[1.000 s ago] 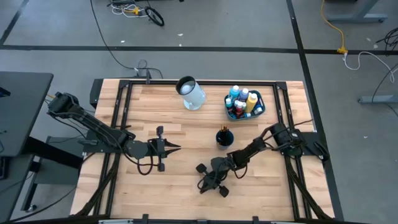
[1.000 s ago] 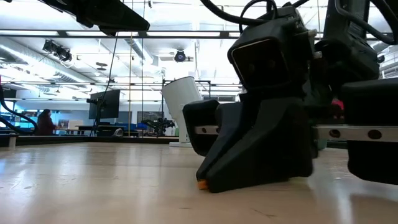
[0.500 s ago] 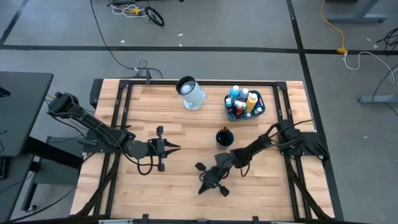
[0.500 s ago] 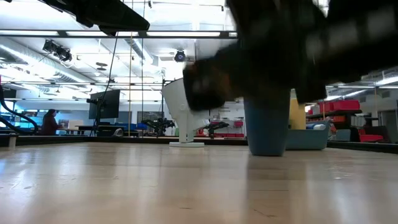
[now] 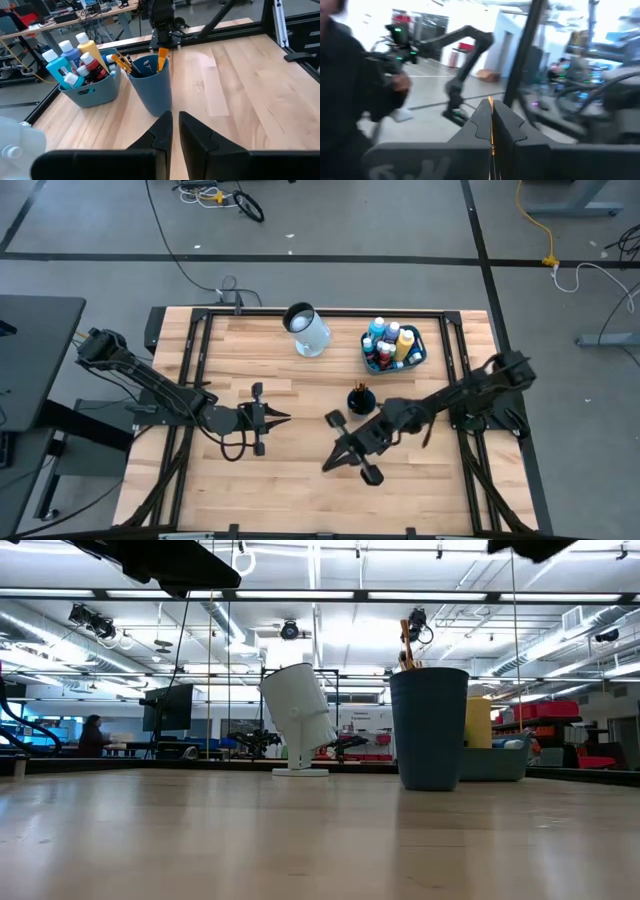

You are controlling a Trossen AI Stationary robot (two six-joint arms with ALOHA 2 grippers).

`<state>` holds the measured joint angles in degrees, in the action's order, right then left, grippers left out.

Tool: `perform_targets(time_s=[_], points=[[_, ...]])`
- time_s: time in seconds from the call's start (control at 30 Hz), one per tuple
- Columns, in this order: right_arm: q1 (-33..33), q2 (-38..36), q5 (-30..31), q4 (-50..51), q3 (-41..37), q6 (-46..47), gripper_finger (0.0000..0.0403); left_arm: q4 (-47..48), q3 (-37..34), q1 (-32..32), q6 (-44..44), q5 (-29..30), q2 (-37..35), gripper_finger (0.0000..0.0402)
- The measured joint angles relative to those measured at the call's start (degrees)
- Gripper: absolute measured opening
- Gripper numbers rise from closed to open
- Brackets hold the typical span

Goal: Pick & Place Paint Supplies
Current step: Put the gold paintbrush into the blue cup

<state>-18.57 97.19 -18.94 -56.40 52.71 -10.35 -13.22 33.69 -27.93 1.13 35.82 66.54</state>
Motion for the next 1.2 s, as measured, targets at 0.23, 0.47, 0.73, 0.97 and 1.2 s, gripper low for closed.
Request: perform_targets(time_s=[0.23,0.47,0.73,0.97,1.2], points=[[-0.02,-7.78,11.01,-8.32,-8.05,-6.32,0.0000,0.13,0.00,-0.01,0.10,-3.10,0.00,0.0041],[1.80,-6.17,23.73,-33.00,-22.36,-12.21,0.0000,-0.46,-0.02,0.01,-1.78,-3.13,0.00,0.0041],[8.51,-1.61,22.56,-33.31,-22.41,-10.69,0.0000,-1.37,-0.02,0.01,-3.33,-2.33,-0.02,0.0041],[11.56,1.71,22.57,-33.56,-22.34,-6.62,0.0000,-1.31,-0.02,0.01,-3.51,-2.26,-0.02,0.0041],[12.11,1.88,21.98,-33.79,-20.20,-4.66,0.0000,-3.72,-0.07,0.01,-3.65,-2.22,0.10,0.0041]])
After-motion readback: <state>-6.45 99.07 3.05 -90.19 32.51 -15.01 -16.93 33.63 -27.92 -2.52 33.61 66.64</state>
